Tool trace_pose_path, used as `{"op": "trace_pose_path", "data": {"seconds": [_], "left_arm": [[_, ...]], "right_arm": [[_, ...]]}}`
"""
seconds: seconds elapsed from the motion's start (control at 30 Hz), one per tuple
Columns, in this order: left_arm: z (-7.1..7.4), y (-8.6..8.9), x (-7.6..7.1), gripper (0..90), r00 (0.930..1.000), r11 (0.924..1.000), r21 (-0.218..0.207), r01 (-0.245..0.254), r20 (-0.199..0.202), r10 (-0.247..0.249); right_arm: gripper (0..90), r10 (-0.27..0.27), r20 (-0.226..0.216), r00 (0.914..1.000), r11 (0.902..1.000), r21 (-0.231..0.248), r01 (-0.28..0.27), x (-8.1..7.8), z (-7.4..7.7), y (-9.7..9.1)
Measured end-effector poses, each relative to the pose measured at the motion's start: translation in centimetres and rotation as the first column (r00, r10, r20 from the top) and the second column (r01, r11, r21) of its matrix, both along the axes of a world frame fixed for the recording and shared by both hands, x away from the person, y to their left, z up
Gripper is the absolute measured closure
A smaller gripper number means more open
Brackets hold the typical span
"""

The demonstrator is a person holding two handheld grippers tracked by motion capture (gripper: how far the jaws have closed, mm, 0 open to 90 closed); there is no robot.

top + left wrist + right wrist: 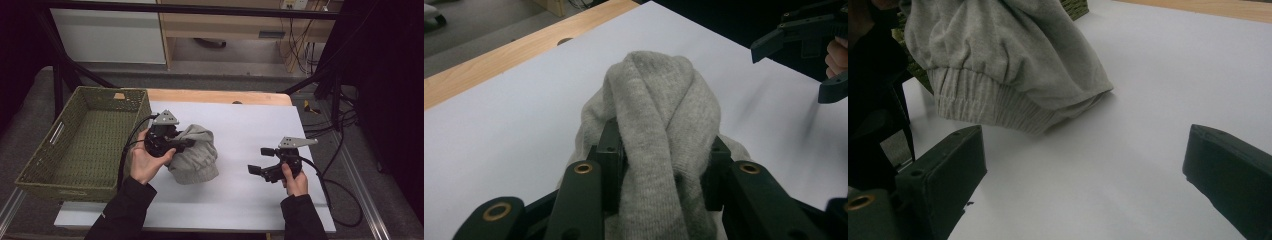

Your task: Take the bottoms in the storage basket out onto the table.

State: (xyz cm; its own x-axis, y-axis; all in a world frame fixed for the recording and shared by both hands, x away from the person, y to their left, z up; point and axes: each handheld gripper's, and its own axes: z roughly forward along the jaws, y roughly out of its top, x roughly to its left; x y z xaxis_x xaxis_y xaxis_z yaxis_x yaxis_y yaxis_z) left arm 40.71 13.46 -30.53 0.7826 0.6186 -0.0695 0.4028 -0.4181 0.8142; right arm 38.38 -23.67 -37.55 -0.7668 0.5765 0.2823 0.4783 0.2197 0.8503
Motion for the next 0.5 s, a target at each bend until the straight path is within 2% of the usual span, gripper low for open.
{"op": "trace_pose_path", "data": {"seconds": [0.27, 0.5], "left_arm": [[-1.1, -0.2, 0.1, 63.6, 1.0, 0.9998, 0.021, -0.003, -0.002, 0.003], [-2.0, -0.5, 0.1, 63.1, 0.9999, 0.9998, 0.021, -0.002, -0.012, 0.002]], "right_arm": [[4.0, 0.0, 0.0, 1.0, 1.0, 0.0, 0.0, 0.0, 0.0, 0.0], [4.0, 0.002, 0.001, 1.0, 1.0, -0.001, -0.002, 0.0, 0.0, 0.0]]}}
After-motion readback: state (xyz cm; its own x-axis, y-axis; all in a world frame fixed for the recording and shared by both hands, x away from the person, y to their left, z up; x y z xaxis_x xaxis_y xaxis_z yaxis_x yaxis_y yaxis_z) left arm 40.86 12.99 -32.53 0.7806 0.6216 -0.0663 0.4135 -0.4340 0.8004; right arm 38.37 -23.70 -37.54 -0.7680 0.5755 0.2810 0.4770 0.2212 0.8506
